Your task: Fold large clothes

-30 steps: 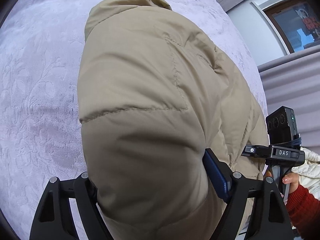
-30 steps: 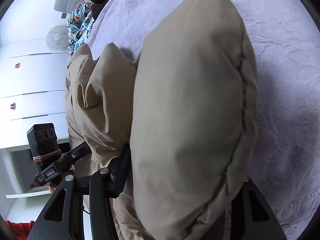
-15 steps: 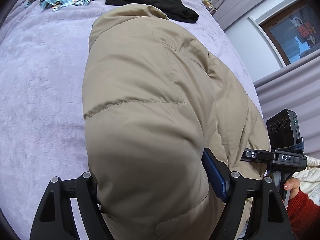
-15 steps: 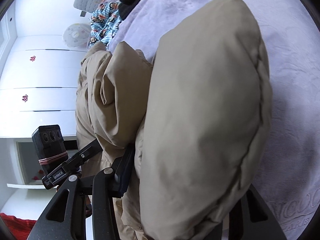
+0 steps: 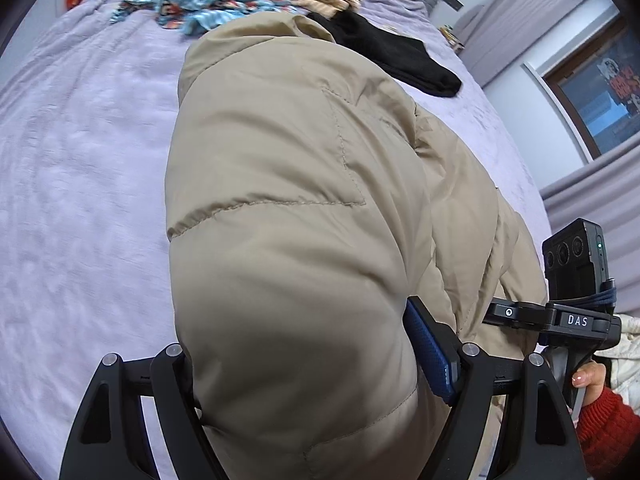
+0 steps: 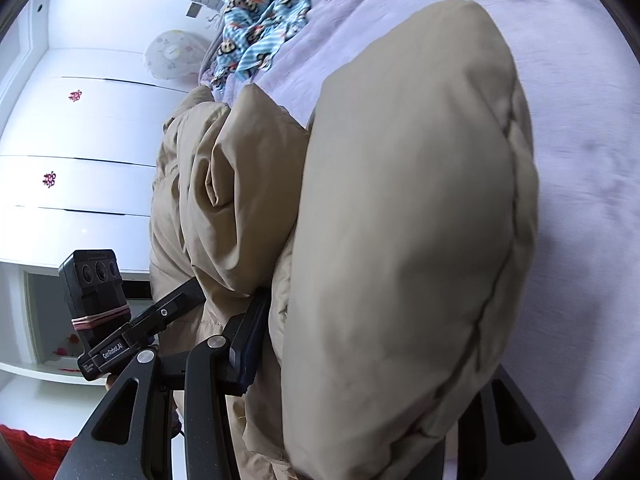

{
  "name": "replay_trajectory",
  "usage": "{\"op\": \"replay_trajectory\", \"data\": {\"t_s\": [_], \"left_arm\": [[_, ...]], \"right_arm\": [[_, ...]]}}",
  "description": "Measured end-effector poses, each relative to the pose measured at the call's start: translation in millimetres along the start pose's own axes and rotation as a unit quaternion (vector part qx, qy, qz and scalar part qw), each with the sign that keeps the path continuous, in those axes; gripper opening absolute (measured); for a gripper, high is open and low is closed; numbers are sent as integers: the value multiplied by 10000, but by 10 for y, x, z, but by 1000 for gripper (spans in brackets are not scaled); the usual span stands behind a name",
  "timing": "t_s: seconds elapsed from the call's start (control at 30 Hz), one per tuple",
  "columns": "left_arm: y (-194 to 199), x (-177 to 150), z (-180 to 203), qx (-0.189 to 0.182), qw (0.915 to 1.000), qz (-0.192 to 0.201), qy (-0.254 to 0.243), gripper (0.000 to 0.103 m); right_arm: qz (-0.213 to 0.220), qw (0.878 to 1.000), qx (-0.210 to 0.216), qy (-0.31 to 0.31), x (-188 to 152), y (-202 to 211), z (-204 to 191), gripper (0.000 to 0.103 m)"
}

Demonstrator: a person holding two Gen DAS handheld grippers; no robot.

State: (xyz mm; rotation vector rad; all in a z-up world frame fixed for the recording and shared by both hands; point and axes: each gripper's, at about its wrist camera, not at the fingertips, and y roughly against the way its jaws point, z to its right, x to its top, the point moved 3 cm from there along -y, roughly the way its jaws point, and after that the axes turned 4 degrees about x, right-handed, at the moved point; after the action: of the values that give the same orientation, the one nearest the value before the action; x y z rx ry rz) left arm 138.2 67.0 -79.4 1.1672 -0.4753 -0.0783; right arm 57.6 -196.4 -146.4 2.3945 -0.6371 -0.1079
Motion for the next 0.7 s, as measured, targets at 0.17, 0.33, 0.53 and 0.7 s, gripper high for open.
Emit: {"op": "replay_trajectory", "data": {"t_s": [0.17,0.33,0.53,0.7], "left_arm": [[-134,127,-582,351,9991,53,241,82],[-417,128,-906,444,9979,-30,479,82],[-513,16,-940,512,9974,39,509,85],[-501,13,-883,557,9971,12,517,85]], "right_arm": [[-107,9999,-52,117,219,-590,-243,49],[-300,9986,-285,335,416,-914,-273,49],[-305,9976,-624,11,495,-992,-78,54],[-188,9918,-1258,152,459,-811,-208,57]]}}
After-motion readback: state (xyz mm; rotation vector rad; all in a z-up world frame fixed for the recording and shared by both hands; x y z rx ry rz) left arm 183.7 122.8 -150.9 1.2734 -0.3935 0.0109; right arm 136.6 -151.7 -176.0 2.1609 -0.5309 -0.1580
